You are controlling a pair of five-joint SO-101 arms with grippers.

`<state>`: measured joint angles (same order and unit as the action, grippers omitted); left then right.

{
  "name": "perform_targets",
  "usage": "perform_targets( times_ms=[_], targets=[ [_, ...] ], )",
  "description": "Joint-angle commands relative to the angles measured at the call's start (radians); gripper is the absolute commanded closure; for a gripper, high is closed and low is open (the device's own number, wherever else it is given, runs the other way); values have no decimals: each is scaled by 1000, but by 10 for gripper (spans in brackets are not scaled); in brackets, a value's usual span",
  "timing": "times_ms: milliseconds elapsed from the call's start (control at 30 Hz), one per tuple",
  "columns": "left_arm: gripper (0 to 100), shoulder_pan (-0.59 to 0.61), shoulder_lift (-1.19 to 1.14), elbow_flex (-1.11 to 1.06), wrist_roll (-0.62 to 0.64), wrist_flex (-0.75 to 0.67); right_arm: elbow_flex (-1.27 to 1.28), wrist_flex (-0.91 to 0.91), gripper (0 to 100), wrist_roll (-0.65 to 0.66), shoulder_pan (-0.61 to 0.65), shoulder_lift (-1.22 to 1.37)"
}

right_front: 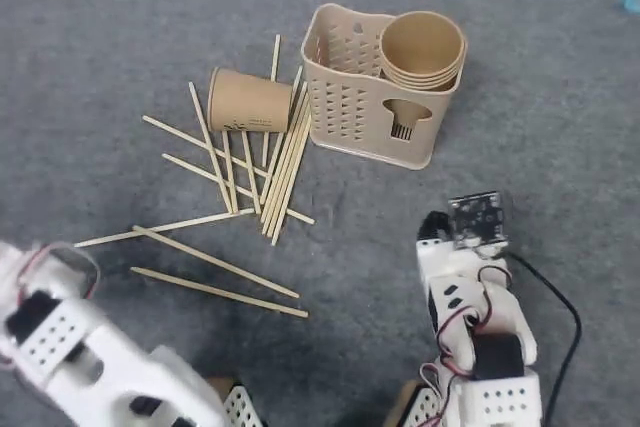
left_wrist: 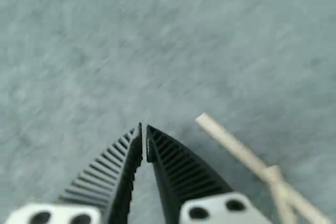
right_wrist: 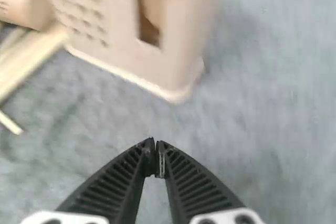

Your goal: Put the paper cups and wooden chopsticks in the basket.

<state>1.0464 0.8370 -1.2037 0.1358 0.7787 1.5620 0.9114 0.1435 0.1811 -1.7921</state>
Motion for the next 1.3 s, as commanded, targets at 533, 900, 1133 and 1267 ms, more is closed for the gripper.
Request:
perform_targets(
  times_ms=[533, 900, 1133, 1267],
  targets=[
    [984, 114, 29, -128, -133, -32, -753, -162, 989, 63, 397, 750],
    [984, 144, -344, 68, -129, -61, -1346, -173, 987, -155, 507, 1535],
    [987, 167, -684, 312, -129, 26, -1837, -160, 967, -172, 555, 1920],
    [987, 169, -735, 351, -129, 44, -2099, -76, 864, -178, 564, 2130]
  ],
)
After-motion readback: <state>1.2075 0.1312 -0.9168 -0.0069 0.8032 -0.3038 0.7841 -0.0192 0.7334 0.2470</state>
